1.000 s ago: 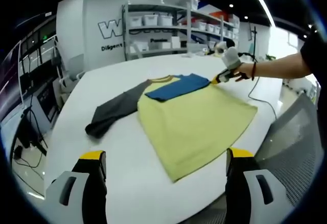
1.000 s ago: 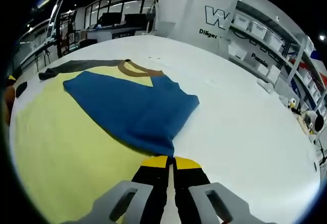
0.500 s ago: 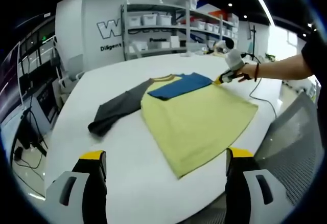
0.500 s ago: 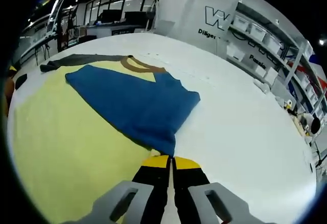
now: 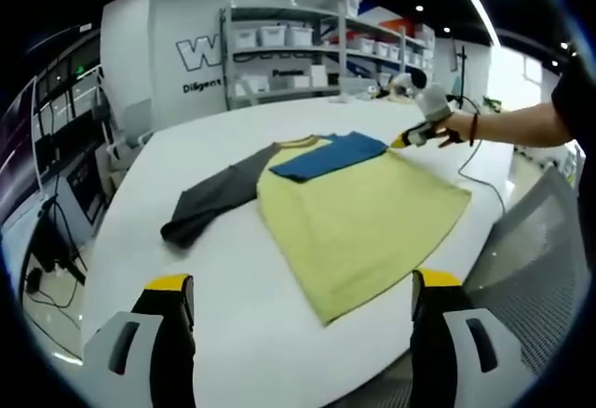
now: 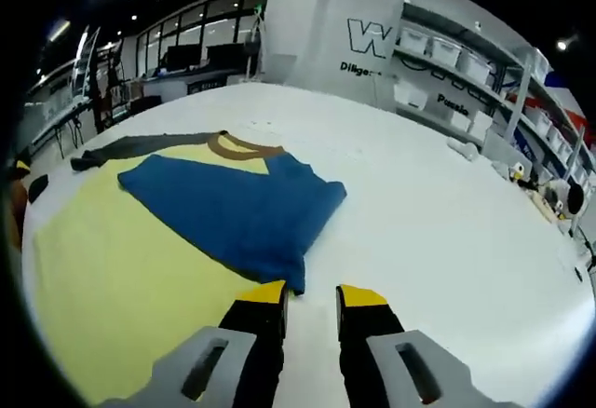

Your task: Fold the garment on the visible template until the final outline fits inside the template.

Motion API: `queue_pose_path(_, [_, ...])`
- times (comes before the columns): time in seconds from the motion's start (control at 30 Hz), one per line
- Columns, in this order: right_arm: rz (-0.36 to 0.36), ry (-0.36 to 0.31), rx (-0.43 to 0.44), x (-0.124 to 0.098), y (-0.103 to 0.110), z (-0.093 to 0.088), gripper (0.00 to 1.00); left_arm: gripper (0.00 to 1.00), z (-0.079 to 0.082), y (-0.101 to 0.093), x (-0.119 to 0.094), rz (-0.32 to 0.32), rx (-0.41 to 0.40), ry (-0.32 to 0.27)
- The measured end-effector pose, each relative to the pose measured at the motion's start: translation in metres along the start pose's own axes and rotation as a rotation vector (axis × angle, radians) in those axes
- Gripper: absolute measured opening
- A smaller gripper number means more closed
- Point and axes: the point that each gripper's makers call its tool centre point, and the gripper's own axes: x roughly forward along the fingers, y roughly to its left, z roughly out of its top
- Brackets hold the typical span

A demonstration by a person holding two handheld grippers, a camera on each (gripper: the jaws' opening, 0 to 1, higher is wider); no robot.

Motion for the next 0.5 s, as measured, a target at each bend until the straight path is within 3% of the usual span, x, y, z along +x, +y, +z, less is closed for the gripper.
queue_pose_path(0.23, [0.006, -0.026, 0.061, 0.013, 0.002, 0.018, 0.2, 0.92, 0.0, 0.0, 0.0, -0.001, -0.001, 0.001])
queue_pose_path(0.33, [-0.007, -0.01, 0.064, 0.023, 0.001, 0.015, 0.18, 0.92, -0.001, 0.0, 0.0, 0.001, -0.006, 0.001])
queue_pose_path(0.5, [-0.014, 0.036, 0.145, 0.035, -0.002, 0.001, 0.16, 0.92, -0.001, 0.002, 0.0, 0.005, -0.008, 0.006])
